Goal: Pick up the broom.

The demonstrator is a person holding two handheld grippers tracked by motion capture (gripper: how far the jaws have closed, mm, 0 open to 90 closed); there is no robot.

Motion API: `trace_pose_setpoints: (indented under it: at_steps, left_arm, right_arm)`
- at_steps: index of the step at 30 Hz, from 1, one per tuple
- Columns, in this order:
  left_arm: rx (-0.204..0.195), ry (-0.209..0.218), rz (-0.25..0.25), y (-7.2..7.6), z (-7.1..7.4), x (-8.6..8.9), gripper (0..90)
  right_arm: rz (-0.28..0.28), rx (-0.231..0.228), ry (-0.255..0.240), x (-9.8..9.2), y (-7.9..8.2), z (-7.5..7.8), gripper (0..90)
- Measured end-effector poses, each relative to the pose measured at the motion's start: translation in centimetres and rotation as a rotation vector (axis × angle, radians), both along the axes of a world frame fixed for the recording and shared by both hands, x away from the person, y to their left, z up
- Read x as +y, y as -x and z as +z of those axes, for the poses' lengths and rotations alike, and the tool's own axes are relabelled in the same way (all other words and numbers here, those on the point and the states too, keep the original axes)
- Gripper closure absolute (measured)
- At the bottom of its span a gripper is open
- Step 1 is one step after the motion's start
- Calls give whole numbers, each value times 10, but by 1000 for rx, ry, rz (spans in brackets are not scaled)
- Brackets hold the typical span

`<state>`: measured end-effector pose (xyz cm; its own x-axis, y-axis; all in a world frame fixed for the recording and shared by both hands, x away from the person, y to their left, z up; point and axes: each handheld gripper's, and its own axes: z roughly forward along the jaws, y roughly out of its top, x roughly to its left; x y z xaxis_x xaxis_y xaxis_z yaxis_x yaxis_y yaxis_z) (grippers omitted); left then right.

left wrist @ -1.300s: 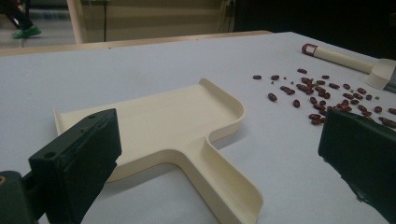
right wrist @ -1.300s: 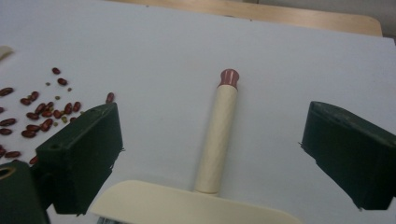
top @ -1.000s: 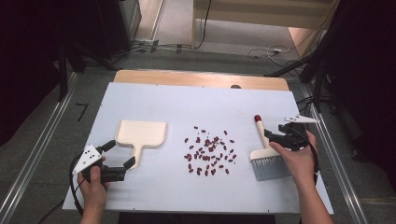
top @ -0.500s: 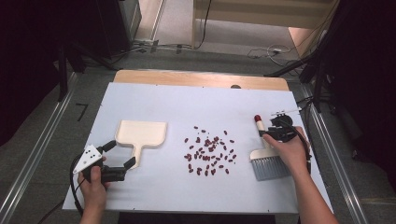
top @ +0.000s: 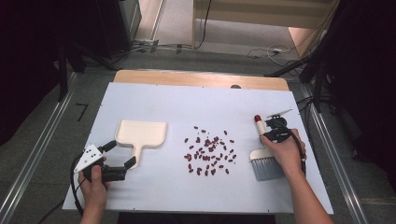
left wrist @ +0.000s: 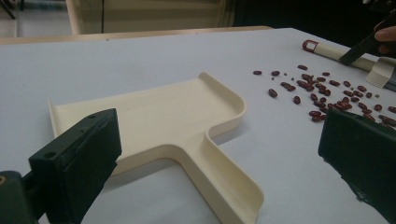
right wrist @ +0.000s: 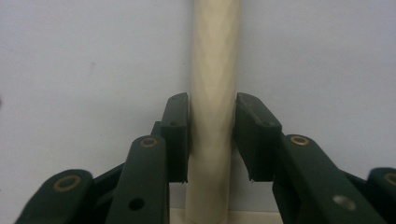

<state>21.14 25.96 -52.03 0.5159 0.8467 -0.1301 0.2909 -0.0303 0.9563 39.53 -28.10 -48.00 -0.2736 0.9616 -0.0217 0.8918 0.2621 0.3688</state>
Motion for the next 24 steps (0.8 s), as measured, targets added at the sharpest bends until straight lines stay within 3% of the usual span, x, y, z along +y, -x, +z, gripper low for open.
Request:
trace_pose_setpoints:
  at_steps: [10,18,24]
  left_arm:
    - [10,-17,-3,-1,0,-2,0]
    - [13,-24,0,-1,0,-3,0]
    - [12,-30,1,-1,0,-3,0]
  right_arm:
    - [-34,21,-3,2,-2,0,687]
    - [-4,0,-40,-4,0,-1,694]
    - [10,-40,-69,-8,6,-2,695]
